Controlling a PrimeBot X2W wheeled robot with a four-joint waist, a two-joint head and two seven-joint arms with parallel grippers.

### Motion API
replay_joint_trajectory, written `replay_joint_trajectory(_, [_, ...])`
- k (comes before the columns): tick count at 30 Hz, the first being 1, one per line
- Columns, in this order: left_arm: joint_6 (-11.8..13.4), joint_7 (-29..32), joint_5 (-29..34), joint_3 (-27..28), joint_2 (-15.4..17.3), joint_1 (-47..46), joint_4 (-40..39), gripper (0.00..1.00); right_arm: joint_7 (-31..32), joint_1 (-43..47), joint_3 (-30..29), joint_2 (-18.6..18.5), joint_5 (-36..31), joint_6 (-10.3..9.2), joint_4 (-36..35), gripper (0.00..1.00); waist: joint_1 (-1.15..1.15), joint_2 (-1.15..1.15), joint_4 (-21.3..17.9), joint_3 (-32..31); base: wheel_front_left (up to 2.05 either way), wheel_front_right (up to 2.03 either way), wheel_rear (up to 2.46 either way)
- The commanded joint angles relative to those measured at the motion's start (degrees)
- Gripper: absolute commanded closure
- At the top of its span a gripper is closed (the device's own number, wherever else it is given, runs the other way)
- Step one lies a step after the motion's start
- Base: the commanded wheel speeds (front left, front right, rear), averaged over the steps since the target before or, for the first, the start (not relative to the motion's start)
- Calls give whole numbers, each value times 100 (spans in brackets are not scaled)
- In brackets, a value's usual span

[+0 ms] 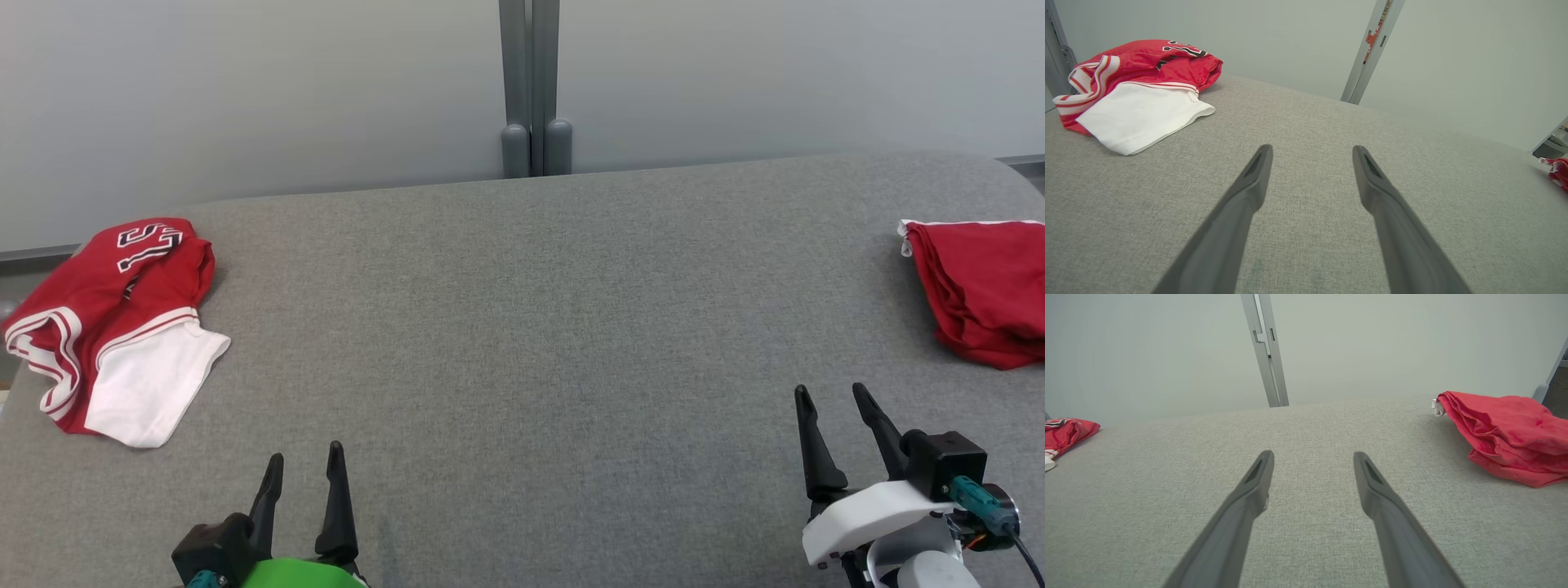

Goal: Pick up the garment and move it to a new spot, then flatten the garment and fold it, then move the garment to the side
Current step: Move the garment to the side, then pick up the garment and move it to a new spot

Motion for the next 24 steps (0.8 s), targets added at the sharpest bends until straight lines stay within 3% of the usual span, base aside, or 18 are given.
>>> replay_joint_trajectory(1, [13,0,-23,-10,2,21,-21,0,-23,59,11,-19,-27,-9,-21,0,0,0,1,-3,0,0,0])
replay_joint_trajectory(16, [55,0,-54,-84,3,-101,35,0,-23,50,40,-18,-27,-9,-22,0,0,0,167,-10,0,0,0])
replay_joint_trajectory(24, [58,-1,-5,-134,4,-170,66,0,-23,74,-58,-19,-53,-9,-48,0,0,0,683,-36,0,0,0])
